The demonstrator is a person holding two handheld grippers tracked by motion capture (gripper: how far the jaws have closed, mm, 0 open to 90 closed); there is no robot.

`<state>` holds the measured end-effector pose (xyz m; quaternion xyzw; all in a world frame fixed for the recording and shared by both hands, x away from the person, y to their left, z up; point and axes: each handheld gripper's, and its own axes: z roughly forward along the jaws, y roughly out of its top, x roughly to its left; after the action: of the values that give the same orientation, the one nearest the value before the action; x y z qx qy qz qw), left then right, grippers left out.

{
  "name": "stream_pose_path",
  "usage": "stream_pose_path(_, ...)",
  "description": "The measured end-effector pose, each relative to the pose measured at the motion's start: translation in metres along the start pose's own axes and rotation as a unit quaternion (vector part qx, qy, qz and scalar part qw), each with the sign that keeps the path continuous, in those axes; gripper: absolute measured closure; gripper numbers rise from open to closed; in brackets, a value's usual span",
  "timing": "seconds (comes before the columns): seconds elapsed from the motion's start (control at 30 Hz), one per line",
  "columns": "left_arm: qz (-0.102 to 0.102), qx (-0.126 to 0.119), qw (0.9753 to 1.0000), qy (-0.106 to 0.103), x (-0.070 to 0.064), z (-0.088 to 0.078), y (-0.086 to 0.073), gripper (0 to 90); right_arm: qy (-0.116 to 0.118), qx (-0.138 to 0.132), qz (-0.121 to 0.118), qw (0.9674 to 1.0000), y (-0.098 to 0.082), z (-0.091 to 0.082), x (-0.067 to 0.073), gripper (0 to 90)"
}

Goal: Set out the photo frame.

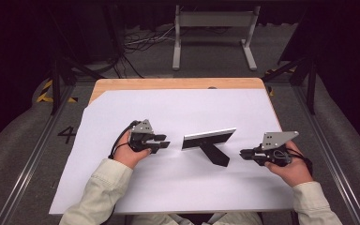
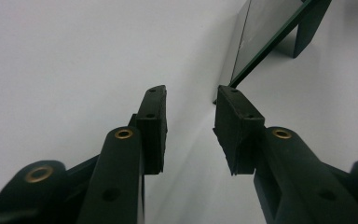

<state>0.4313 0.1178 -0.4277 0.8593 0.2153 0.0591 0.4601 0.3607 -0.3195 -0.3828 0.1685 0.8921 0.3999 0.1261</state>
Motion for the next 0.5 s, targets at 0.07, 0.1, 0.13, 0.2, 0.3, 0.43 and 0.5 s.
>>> stream_pose_path(0.07,0.0,0.0,1.0,-0.004,0.0,0.002,0.0,66.5,0.007,-0.01,0.0,0.9999,-0.002,-0.002,-0.002,86.5)
stream_pose_path(0.1,0.002,0.001,1.0,-0.005,0.0,0.003,0.0,66.9,0.011,-0.012,0.002,0.9999,-0.003,-0.003,-0.002,87.3)
stream_pose_path(0.13,0.004,0.002,1.0,-0.005,0.001,0.003,-0.001,67.5,0.017,-0.015,0.002,0.9997,-0.004,-0.003,-0.003,88.2)
stream_pose_path(0.2,-0.002,0.001,1.0,-0.005,0.001,0.005,-0.001,67.5,0.029,-0.023,0.005,0.9993,-0.006,-0.005,-0.003,89.1)
stream_pose_path(0.3,-0.005,0.0,1.0,-0.006,0.001,0.007,-0.002,67.0,0.043,-0.037,0.009,0.9984,-0.008,-0.006,-0.005,89.4)
stream_pose_path(0.43,-0.009,0.003,0.9999,-0.004,0.0,0.011,-0.001,66.1,0.052,-0.045,0.016,0.9975,-0.01,-0.007,-0.007,89.8)
stream_pose_path(0.5,-0.017,0.002,0.9999,-0.002,-0.001,0.014,0.0,66.6,0.054,-0.047,0.019,0.9973,-0.011,-0.007,-0.007,89.8)
